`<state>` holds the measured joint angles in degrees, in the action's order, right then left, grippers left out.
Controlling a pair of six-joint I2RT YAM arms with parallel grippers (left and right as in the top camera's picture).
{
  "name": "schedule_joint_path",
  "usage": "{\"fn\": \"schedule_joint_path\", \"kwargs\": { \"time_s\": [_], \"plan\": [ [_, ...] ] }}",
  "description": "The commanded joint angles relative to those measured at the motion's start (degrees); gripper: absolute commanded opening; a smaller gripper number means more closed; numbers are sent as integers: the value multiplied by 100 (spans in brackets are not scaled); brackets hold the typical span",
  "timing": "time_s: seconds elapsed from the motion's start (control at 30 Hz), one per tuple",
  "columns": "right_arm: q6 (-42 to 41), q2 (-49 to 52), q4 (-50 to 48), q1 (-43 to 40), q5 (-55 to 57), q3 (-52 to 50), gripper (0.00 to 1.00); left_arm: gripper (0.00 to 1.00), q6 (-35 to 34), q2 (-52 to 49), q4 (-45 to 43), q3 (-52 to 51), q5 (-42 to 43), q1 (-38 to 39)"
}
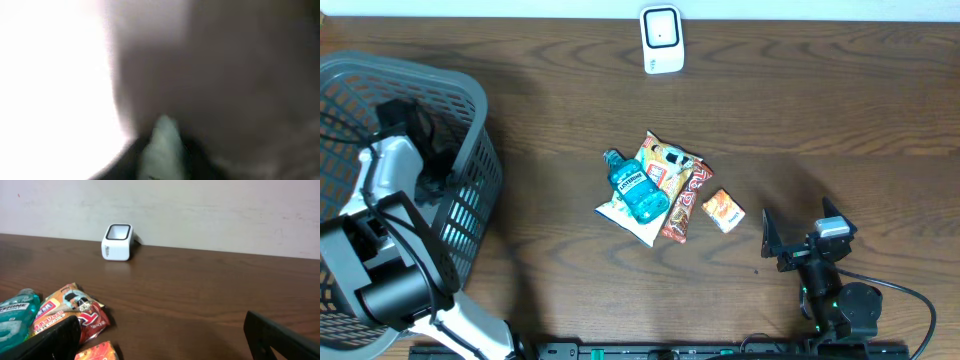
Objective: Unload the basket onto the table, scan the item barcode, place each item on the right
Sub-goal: 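Reach the left gripper into the basket and grasp the green-white wipe pack, then carry the green-white wipe pack out and drop it right of the pile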
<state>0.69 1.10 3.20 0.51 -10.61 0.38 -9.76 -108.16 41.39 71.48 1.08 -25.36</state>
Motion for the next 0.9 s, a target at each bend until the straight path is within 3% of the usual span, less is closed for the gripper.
{"fn": "schedule_joint_path", "kwargs": {
  "time_s": [0.0,0.23,0.87],
  "plan": [
    [22,-7,24,46,20,-7,99,7,-175,-505,122,-195,-691,-358],
    [24,-7,24,46,17,-7,99,6,-691,-92,131,42,-669,-715],
    [24,-7,24,44,20,-7,99,7,-857,2162,396,42,-605,-697]
  ]
}}
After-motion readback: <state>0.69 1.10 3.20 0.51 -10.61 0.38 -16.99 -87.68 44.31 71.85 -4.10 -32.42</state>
